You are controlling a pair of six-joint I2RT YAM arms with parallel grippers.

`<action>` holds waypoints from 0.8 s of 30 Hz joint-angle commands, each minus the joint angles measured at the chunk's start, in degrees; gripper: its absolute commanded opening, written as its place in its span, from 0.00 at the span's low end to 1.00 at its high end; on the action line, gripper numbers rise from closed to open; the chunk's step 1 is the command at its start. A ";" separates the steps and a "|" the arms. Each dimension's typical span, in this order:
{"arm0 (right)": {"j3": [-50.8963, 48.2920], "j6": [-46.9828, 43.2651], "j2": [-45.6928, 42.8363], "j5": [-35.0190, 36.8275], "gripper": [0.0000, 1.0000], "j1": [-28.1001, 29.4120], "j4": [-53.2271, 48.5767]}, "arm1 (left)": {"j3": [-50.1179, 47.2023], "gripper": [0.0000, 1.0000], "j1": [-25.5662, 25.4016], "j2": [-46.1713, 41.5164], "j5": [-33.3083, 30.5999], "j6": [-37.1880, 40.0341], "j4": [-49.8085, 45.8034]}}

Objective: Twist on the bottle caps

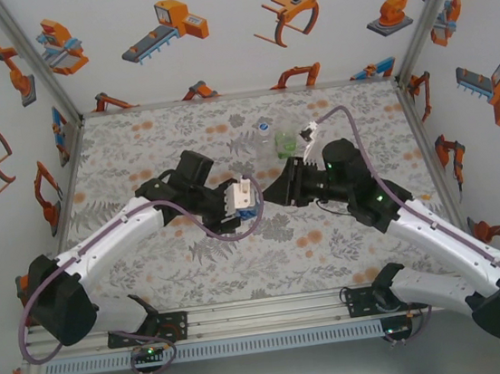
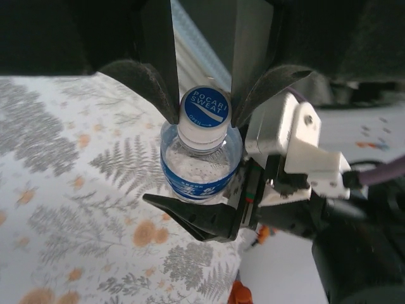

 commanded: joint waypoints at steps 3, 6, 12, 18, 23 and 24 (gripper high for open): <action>-3.10 21.82 2.05 0.08 0.00 0.62 4.02 | 1.02 0.00 -1.28 -3.20 5.95 -1.20 10.98; -2.97 24.76 1.89 0.67 0.00 0.58 3.92 | 0.52 0.00 -1.10 -3.36 5.40 -2.45 12.57; -2.82 29.90 0.87 3.33 0.00 -0.12 1.57 | 0.75 0.00 -0.50 -3.23 4.83 -4.22 13.36; 1.45 18.26 1.20 4.95 0.19 -0.30 -1.53 | 0.80 0.00 -0.35 -2.74 5.51 -3.58 12.99; 9.02 4.40 1.90 6.15 0.46 -1.13 -10.59 | 1.49 0.00 -0.28 -1.95 5.60 -2.99 11.41; 10.40 2.15 1.95 6.24 0.49 -1.25 -12.01 | 1.73 0.00 -0.28 -1.78 5.62 -3.01 11.03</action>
